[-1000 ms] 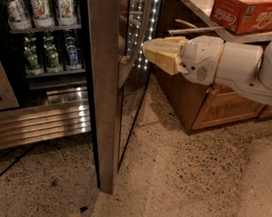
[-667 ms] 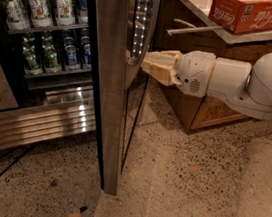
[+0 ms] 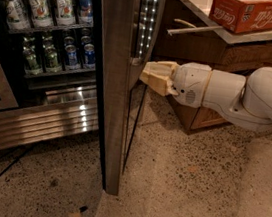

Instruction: Open right fridge door

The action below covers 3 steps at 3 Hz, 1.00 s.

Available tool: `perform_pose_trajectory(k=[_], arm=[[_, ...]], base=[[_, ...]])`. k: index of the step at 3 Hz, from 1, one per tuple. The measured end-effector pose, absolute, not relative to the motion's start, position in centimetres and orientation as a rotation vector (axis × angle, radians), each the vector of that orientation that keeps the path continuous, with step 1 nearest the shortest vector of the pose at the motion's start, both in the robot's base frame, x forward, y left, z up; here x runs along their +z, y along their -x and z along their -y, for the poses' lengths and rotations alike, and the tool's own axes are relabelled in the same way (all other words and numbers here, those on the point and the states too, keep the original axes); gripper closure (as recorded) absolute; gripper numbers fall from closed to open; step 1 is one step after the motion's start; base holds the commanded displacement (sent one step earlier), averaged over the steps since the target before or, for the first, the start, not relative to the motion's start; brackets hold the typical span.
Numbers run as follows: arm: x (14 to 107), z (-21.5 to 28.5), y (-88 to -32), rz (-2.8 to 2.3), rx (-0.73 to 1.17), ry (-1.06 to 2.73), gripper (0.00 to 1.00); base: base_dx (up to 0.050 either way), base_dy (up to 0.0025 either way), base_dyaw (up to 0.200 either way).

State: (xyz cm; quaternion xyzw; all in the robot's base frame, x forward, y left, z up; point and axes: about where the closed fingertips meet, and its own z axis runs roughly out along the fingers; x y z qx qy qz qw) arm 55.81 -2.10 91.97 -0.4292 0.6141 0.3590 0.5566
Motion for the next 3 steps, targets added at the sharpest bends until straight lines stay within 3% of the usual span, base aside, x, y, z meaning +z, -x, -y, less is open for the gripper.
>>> perform_pose_trajectory(k=[2,3], arm=[[93.1,0.5,-49.6,-1.376,0.866,1.051,1.00],[93.1,0.5,-49.6,-1.377,0.867,1.051,1.00]], base=[[0.000,0.00000,0.000],[0.000,0.00000,0.000]])
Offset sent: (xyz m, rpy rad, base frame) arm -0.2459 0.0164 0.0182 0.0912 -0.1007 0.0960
